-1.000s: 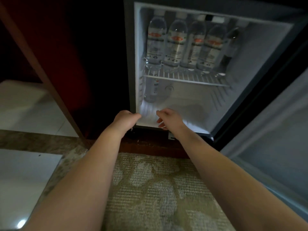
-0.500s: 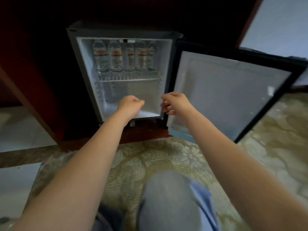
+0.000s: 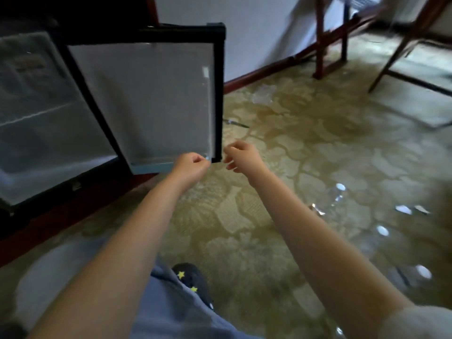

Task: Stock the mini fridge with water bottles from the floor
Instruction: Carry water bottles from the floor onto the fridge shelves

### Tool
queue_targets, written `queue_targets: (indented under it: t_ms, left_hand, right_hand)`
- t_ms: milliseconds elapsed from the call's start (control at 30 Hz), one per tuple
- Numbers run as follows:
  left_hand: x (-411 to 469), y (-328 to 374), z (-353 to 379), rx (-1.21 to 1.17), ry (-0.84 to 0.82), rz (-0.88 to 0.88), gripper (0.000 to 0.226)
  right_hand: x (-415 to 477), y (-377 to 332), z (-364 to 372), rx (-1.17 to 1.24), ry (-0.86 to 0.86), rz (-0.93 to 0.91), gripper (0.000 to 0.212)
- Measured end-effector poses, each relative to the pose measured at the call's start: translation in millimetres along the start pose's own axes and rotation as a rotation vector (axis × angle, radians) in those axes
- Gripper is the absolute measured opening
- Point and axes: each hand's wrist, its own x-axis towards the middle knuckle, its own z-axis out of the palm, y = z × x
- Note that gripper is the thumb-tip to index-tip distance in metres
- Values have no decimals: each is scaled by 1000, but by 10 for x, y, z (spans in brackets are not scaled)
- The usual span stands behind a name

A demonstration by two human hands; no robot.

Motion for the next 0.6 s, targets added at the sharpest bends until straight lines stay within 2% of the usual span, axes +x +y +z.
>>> queue_targets:
  t_ms: [200, 267, 367, 500, 600]
  left_hand:
    - [-118, -31, 908, 47, -235, -40, 19]
    - [-170, -58, 1133, 66, -281, -57, 22]
    - [-294, -118, 1432, 144, -379, -73, 22]
    - [-457, -160, 1750, 239, -569, -103, 13]
    - [-494, -121, 1877, 291, -614, -83, 16]
  right_hand:
    - [-190, 961, -615, 53, 200, 215, 9]
    - [-242, 1250, -745, 17, 283, 237, 16]
    - [-461, 1625, -1003, -101, 396, 231, 10]
    - [-728, 2203, -1422, -316, 540, 301, 38]
    - [-796, 2602, -1680, -379, 621, 451, 64]
